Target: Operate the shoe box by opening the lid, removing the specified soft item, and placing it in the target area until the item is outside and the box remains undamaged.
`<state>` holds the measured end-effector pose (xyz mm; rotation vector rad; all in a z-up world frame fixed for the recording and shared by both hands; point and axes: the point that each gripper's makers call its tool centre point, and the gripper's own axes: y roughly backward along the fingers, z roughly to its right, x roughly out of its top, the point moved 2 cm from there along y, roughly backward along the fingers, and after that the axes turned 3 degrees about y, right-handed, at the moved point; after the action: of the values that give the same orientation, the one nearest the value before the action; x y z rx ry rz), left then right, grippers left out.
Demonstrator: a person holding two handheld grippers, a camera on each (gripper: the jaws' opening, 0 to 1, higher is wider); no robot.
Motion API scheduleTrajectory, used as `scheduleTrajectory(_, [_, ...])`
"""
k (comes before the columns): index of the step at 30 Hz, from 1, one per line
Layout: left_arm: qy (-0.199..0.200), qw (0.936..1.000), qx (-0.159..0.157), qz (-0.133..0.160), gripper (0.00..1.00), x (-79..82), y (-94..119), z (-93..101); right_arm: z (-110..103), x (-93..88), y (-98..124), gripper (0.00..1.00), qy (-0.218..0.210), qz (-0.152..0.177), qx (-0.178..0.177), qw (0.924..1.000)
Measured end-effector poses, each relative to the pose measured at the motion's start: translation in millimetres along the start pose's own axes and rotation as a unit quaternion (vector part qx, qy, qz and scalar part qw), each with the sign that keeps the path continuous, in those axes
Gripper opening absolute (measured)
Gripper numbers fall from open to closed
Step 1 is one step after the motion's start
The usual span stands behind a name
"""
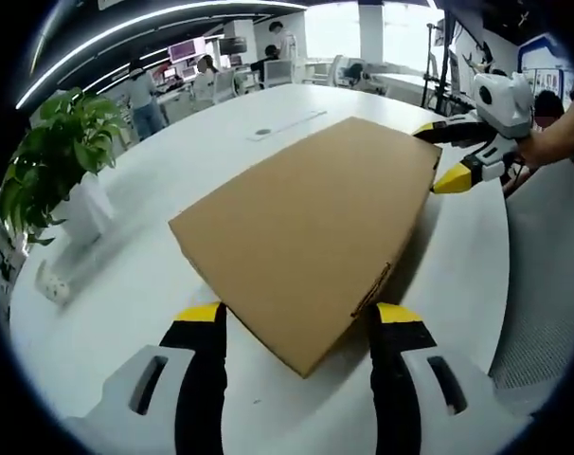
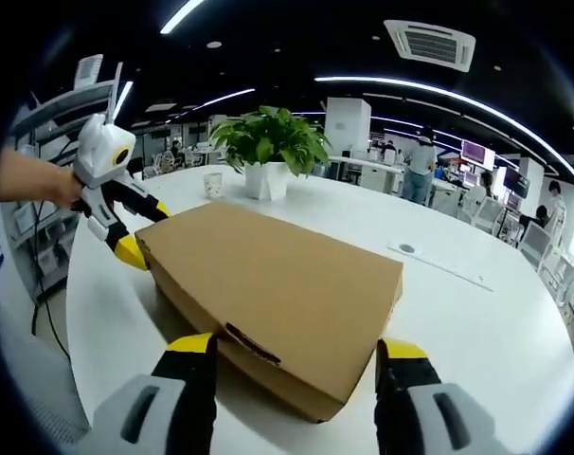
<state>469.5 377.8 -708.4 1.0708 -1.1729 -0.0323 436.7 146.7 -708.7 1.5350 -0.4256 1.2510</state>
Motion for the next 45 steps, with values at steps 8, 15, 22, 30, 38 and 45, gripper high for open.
scheduleTrajectory(8, [0.013, 0.9995, 0.016, 0.024, 0.59, -2.0, 2, 2.0, 0, -0.1, -1, 0.65, 0.004, 0.01, 0.0, 0.9999])
scheduleTrajectory(15, [0.031, 0.9985, 0.026, 0.037, 0.56, -6.8, 3, 3.6, 1, -6.8, -2, 0.63, 0.022, 0.009, 0.004, 0.9997])
scheduleTrajectory(22, [0.041, 0.9971, 0.041, 0.05, 0.55, -8.4, 2, 6.1, 1, -11.9, -2, 0.59, 0.028, 0.006, 0.006, 0.9996])
scheduleTrajectory(30, [0.051, 0.9968, 0.045, 0.042, 0.53, -7.8, 3, 6.9, 0, -10.2, -1, 0.59, 0.015, 0.003, 0.009, 0.9999])
scheduleTrajectory(38, [0.05, 0.9972, 0.043, 0.035, 0.53, -5.1, 5, 8.6, 1, -6.5, 2, 0.58, 0.007, 0.006, 0.01, 0.9999])
scheduleTrajectory(45, [0.052, 0.9968, 0.042, 0.043, 0.53, -1.0, 11, 9.0, 1, 0.9, 8, 0.58, -0.005, 0.012, 0.016, 0.9998])
